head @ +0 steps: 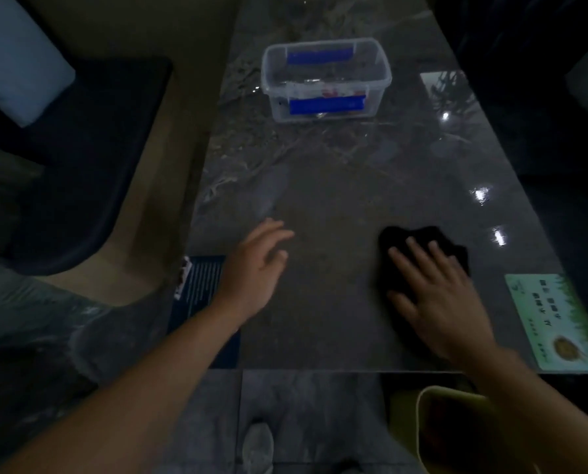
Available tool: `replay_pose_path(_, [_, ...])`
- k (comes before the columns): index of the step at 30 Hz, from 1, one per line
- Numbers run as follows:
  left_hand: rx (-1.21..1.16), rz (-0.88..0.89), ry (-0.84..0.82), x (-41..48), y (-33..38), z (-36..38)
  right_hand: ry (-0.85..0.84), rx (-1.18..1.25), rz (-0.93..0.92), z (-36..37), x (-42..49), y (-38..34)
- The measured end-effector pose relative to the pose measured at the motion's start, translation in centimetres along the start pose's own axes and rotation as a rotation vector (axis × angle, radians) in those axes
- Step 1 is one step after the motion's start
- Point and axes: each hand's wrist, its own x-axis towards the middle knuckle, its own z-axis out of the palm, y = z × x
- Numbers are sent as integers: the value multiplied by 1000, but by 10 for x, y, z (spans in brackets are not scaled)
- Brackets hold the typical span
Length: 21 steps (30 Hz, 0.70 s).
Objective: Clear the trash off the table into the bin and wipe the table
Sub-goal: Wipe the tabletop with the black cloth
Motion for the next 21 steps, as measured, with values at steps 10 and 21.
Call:
replay_pose_path(10, [639,-20,-62,-58,-55,-44,-8,64,-185,26,-15,-172])
replay_pose_path(21, [648,-17,-56,-59,-59,-40,-42,97,171,9,59,-146])
